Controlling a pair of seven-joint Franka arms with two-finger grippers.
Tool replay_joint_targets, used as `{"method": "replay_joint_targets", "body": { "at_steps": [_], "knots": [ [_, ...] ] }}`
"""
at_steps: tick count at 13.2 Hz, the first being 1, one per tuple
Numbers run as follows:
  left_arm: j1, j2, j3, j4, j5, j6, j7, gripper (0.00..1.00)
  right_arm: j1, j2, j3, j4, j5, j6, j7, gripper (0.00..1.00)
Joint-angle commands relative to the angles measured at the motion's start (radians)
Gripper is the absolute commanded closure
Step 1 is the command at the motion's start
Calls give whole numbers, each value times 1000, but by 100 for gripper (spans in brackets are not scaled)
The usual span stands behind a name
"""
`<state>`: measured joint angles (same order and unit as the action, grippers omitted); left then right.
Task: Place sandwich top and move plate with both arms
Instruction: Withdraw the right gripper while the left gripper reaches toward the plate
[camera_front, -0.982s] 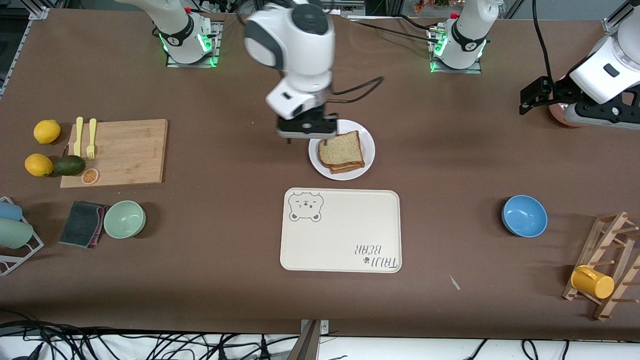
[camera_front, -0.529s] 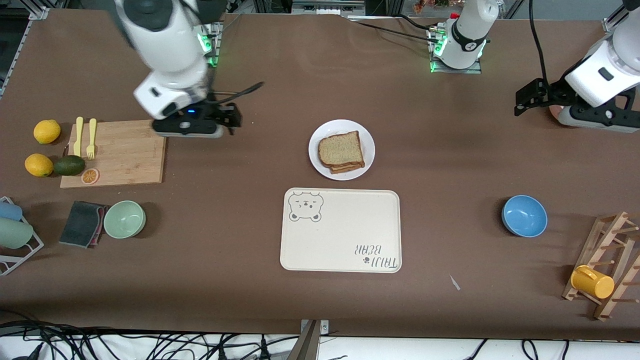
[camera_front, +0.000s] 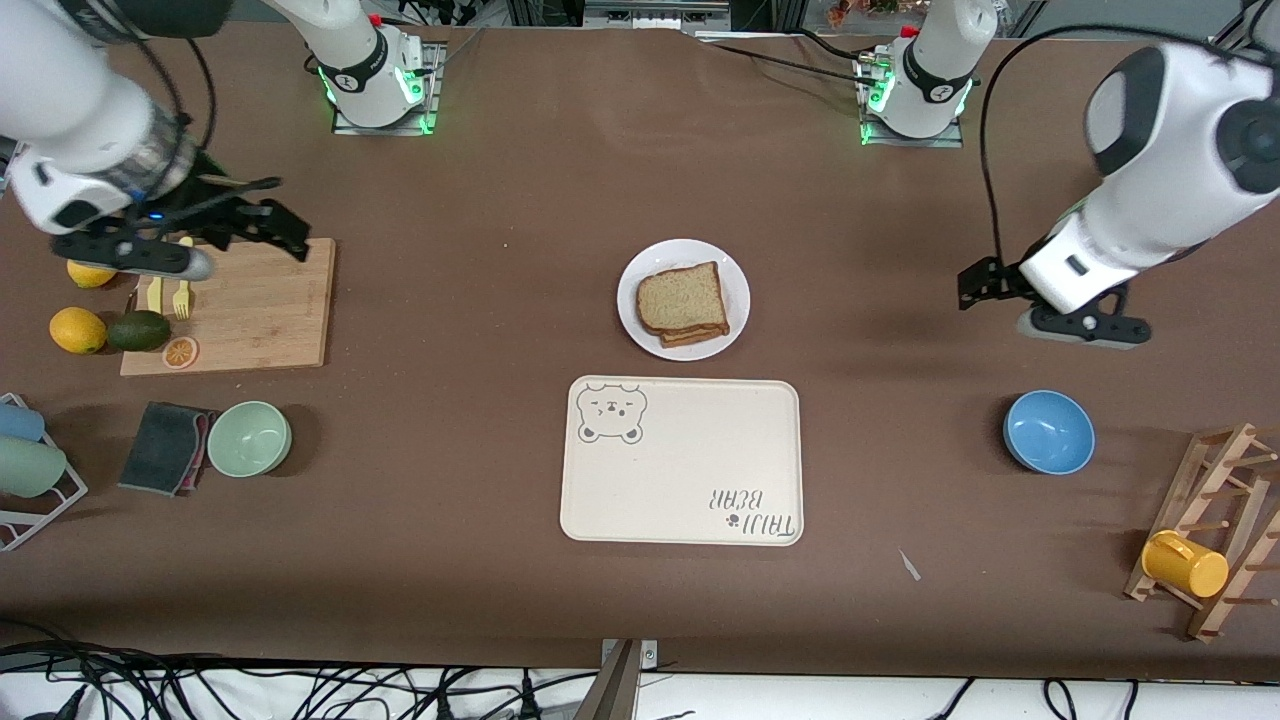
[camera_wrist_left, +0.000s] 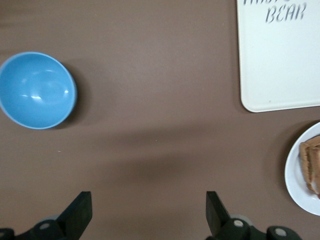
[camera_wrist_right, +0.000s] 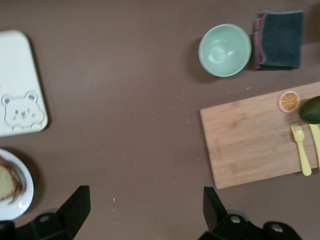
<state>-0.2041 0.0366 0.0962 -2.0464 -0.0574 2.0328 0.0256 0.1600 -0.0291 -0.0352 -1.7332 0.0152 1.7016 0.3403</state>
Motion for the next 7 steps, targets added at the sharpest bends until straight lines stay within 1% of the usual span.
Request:
{"method": "replay_joint_targets", "body": {
  "at_steps": [1,2,3,5,6,7],
  "knots": [
    [-43,15,0,-47,-24,41,7,0,-108,-21,8,0,6,-16,-32,0],
    [-55,60,0,-46,-12,41,11,0,-114,-21,5,0,-9,-32,-56,0],
    [-55,106,0,-40,-10,44,22,0,-117,-20,-9,0,-5,-37,-87,0],
    [-57,147,0,-38,-25,50,56,0,-119,-14,-32,0,6,-2,-95,0],
    [-60,160,-3,-40,-63,66,56,0,-117,-6,-32,0,6,6,-87,0],
    [-72,178,-12,-43,-128,108,56,0,-112,-2,-29,0,-9,6,-78,0]
  ]
}}
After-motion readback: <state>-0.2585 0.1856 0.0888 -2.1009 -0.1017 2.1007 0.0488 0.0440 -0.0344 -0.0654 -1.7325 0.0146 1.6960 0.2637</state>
